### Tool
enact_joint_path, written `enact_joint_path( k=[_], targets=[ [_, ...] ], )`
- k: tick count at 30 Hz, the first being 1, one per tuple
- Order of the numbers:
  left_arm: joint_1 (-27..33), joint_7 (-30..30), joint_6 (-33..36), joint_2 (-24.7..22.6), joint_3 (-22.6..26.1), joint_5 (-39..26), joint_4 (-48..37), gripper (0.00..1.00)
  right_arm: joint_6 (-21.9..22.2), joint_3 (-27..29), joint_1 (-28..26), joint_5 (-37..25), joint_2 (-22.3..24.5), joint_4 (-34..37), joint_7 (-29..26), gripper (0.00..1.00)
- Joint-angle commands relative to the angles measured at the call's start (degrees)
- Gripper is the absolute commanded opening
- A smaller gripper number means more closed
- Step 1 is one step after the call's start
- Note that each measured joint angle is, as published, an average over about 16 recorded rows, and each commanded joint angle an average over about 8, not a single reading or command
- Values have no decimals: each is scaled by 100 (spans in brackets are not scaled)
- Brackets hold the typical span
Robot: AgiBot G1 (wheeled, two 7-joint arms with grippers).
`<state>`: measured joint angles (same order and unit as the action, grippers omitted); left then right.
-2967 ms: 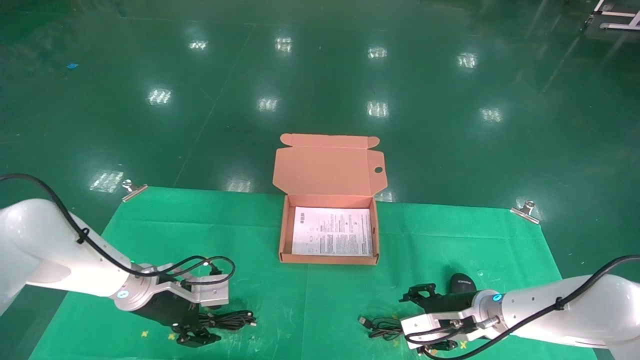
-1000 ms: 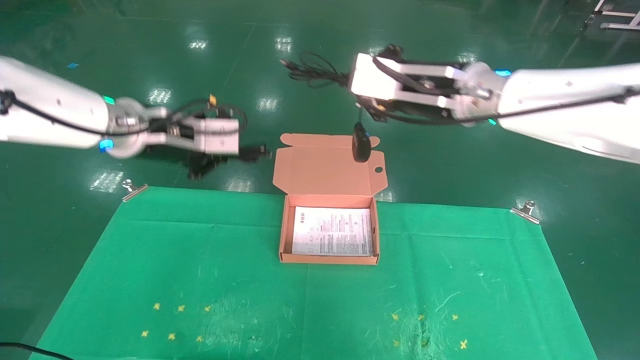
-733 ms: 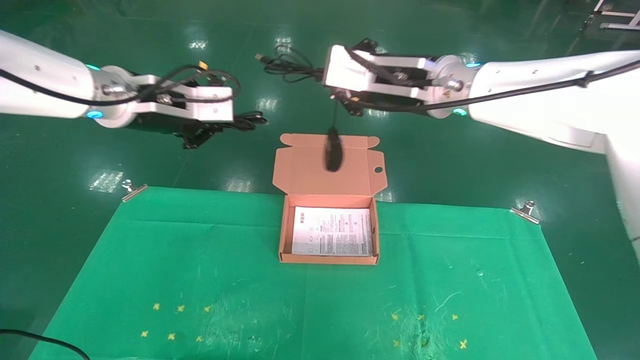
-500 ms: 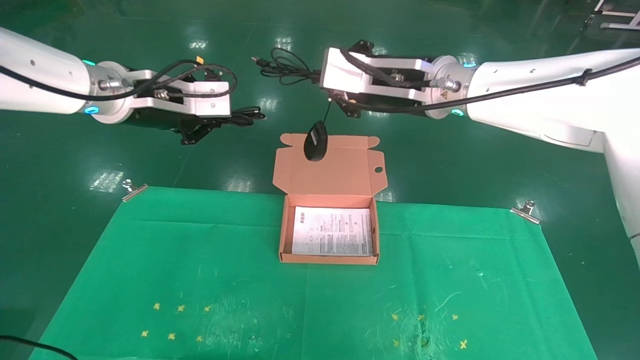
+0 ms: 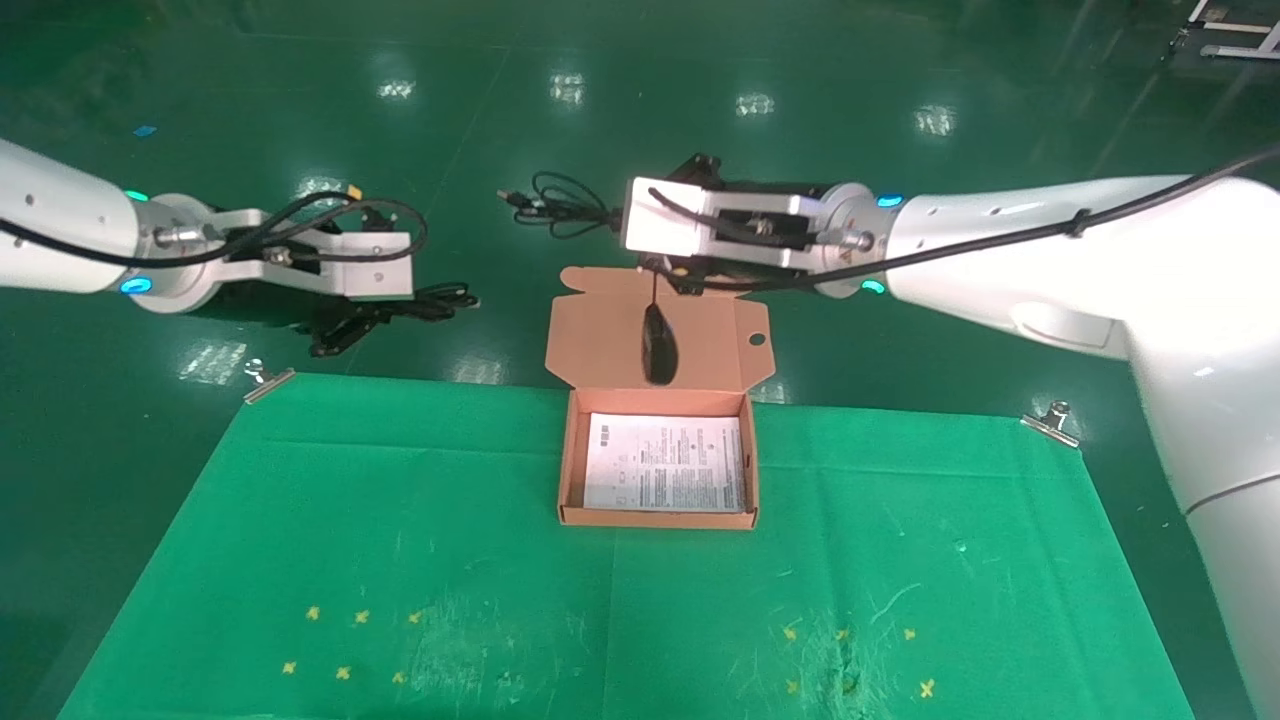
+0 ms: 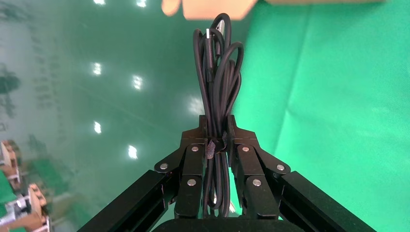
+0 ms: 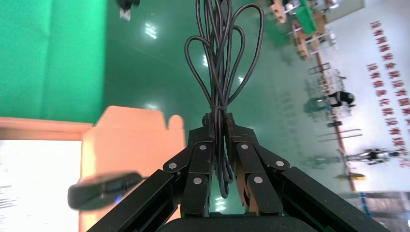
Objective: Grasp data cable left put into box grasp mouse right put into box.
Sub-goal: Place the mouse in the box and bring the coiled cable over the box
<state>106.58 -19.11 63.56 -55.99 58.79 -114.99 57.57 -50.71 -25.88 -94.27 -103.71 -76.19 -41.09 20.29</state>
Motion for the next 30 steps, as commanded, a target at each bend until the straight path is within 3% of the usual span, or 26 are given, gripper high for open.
enact_joint_path(
  k=[1,14,30],
  targets=[
    [-25,-150,104,81,37,-77,129,0,0,-23,40,8,-42,93,59,0],
    [-62,-1139,775,501,197,-558,983,0,351,-807,282,471,-181,500,194,0],
    [-99,-1342,829,559,209,-645,1215,0,862,-2038,495,1274,-188,858,-377,0]
  ],
)
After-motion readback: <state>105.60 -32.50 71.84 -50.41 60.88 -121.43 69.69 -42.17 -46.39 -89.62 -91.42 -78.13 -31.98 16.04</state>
